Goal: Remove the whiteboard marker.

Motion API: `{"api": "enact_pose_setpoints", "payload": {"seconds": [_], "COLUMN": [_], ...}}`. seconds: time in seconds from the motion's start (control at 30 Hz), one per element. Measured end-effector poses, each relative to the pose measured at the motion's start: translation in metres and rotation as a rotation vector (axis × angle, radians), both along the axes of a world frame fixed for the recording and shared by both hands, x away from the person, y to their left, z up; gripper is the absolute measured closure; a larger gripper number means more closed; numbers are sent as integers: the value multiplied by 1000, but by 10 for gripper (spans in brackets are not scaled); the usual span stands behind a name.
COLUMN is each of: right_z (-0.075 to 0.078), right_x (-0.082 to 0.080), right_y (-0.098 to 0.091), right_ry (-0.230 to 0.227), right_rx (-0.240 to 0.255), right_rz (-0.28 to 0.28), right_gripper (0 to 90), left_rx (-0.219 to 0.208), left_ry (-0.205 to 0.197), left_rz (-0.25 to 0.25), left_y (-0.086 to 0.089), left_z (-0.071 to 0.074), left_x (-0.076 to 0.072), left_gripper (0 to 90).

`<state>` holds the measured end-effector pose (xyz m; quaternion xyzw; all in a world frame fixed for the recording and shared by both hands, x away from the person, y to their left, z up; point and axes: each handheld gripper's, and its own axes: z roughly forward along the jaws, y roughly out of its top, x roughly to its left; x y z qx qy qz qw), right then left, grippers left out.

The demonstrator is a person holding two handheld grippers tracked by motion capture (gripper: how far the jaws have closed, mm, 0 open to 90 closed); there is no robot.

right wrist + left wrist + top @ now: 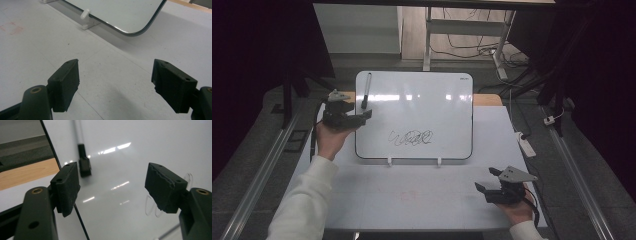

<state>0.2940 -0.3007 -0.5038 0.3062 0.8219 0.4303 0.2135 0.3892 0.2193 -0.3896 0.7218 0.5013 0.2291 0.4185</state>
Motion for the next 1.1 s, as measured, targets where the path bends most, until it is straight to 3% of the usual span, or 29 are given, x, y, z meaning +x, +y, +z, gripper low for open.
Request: {"api": "enact_pose_setpoints", "payload": {"seconds": [0.23,0.67,0.87,1.1], "right_z": [-1,-4,-4,-3], "right_x": [0,3,4,3], "right_y": [1,1,1,1], "right_ry": [0,18,21,10], "right_rx": [-6,-7,-6,-10], "right_rz": [1,1,-3,-10], "right_gripper": [225,228,228,229], "left_rx": [35,135,172,221], "left_ry": [18,-46,-56,-66], "left_rz": [59,106,123,129], "left_y": [2,-6,-12,-20], "left_z": [3,22,20,17], "left_x": [33,82,94,95], "left_gripper": [324,479,567,669]}}
